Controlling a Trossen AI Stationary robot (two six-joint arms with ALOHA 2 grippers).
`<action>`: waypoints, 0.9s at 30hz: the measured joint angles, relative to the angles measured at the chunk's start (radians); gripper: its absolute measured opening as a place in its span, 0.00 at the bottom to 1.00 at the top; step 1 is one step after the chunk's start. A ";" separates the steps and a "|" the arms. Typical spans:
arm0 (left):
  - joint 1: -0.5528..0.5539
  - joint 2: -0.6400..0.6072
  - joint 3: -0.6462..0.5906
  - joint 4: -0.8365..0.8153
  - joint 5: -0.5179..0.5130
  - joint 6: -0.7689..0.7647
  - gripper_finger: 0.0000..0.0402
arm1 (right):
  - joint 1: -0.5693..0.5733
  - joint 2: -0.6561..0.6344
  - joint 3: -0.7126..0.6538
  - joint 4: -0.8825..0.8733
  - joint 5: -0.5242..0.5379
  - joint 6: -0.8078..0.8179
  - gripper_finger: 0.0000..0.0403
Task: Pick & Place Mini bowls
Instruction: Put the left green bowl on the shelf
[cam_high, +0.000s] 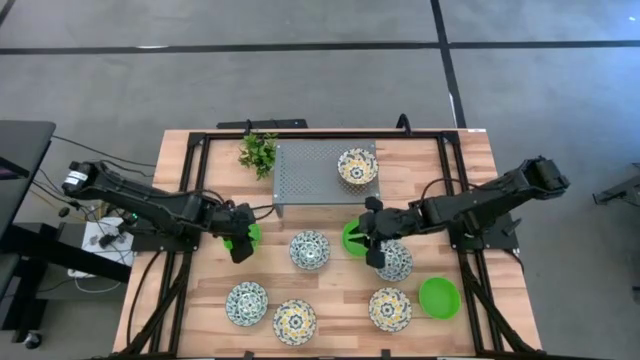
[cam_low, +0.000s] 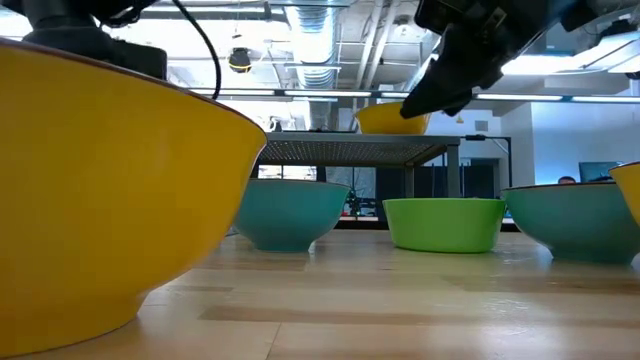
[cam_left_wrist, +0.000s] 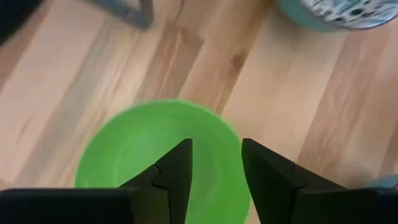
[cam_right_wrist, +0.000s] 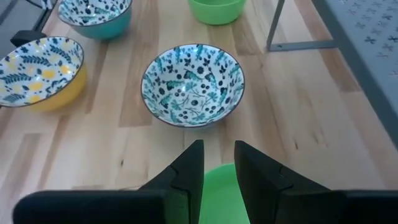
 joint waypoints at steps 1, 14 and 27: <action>-0.001 0.008 0.000 0.003 0.011 -0.015 0.35 | -0.001 0.000 0.000 -0.002 -0.001 -0.011 0.21; -0.067 0.128 0.000 0.007 0.012 -0.062 0.35 | -0.004 -0.031 -0.054 0.009 -0.026 -0.081 0.21; -0.076 0.163 0.001 0.025 0.017 -0.061 0.35 | -0.026 -0.316 -0.294 0.221 -0.026 -0.018 0.21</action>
